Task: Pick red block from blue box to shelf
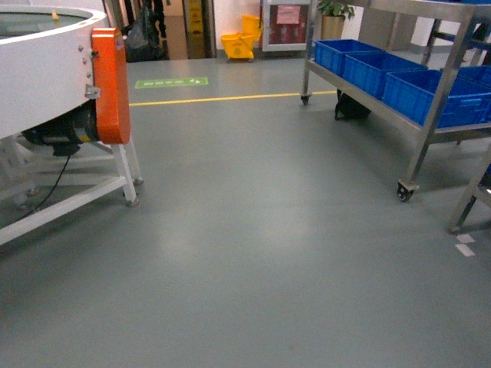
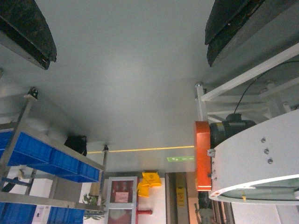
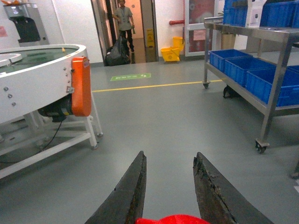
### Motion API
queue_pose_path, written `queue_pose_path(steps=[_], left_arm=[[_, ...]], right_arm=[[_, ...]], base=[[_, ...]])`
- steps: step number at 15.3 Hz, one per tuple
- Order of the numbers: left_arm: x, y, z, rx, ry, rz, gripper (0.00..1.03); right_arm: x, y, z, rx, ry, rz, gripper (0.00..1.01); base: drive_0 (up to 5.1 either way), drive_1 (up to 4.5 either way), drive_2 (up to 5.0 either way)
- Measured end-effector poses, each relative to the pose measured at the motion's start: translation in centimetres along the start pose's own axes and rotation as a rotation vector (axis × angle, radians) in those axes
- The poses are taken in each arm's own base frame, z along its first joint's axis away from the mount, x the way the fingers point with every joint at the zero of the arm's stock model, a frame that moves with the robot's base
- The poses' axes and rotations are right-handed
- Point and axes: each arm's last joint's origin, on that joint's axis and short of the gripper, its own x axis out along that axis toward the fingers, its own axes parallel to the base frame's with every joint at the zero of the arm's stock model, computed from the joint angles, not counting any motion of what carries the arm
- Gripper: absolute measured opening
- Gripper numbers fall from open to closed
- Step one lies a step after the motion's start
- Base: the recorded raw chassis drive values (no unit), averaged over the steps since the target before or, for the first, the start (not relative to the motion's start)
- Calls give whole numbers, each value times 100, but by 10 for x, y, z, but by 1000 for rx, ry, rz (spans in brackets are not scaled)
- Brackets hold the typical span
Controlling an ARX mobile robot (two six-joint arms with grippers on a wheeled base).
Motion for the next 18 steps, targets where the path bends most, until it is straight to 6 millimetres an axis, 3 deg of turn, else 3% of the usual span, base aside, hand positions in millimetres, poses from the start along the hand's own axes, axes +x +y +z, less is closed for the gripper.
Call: queue_pose_path(steps=[18], left_arm=[[0, 0, 0, 0, 0, 0, 98]], right_arm=[[0, 0, 0, 0, 0, 0, 26]], base=[[-6, 255, -266]])
